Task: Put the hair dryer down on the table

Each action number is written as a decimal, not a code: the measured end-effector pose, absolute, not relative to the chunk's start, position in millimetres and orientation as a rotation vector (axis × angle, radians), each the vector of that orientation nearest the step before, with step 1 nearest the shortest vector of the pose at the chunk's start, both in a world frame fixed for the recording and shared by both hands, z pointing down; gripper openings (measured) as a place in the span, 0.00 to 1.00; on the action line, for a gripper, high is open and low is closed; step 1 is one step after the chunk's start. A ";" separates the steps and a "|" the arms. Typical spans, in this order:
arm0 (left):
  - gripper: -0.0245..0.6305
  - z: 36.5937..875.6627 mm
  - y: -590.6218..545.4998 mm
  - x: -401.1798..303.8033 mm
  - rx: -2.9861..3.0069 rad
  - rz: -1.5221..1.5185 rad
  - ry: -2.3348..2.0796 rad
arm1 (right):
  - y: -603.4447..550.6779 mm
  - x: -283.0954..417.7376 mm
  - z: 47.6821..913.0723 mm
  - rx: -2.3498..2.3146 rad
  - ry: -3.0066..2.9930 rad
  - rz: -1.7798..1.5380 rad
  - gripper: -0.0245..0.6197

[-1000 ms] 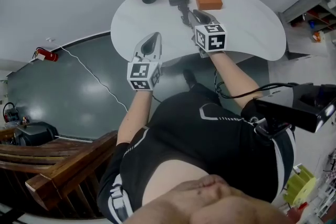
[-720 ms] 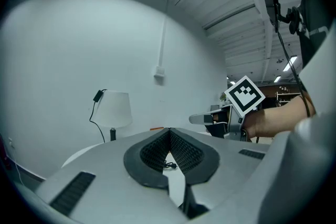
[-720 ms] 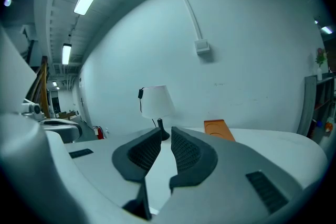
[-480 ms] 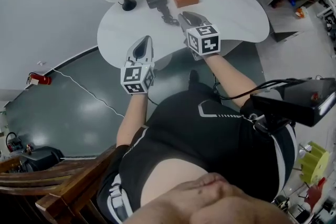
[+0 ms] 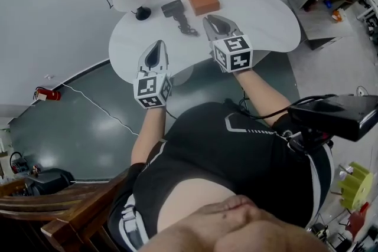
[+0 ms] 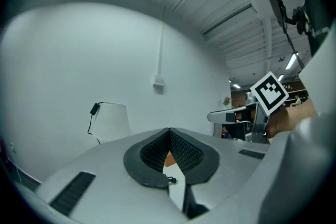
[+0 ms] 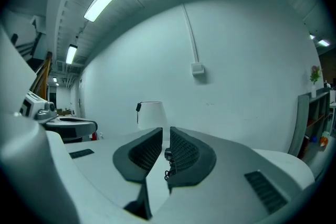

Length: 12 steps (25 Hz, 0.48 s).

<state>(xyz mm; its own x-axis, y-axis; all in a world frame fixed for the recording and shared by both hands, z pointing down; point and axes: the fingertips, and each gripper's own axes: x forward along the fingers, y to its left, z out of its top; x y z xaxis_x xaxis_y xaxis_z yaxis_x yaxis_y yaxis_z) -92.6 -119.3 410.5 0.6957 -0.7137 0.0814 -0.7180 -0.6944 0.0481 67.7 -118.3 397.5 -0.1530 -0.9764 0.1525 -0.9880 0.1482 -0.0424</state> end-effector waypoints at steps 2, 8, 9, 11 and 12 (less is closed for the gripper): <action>0.09 405.2 -122.2 -87.5 2.822 0.079 -1.218 | -116.2 74.9 392.3 1.980 -2.323 0.179 0.14; 0.09 387.8 -116.8 -62.0 2.837 0.057 -1.245 | -105.8 103.2 378.1 2.007 -2.328 0.143 0.12; 0.09 386.5 -115.3 -58.1 2.848 0.063 -1.252 | -104.0 107.1 376.6 2.011 -2.329 0.139 0.12; 0.09 384.4 -112.3 -52.5 2.873 0.082 -1.279 | -100.7 113.5 374.3 2.015 -2.332 0.129 0.11; 0.09 383.3 -111.5 -50.8 2.876 0.082 -1.289 | -99.6 116.2 373.1 2.017 -2.333 0.121 0.11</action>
<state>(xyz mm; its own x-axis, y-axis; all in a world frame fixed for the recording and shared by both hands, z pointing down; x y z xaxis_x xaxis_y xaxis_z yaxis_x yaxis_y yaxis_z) -50.8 -111.5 383.3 0.6643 -0.7462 0.0429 -0.7456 -0.6656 -0.0315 116.2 -99.6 373.1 -0.1450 -0.9850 0.0931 -0.9894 0.1434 -0.0234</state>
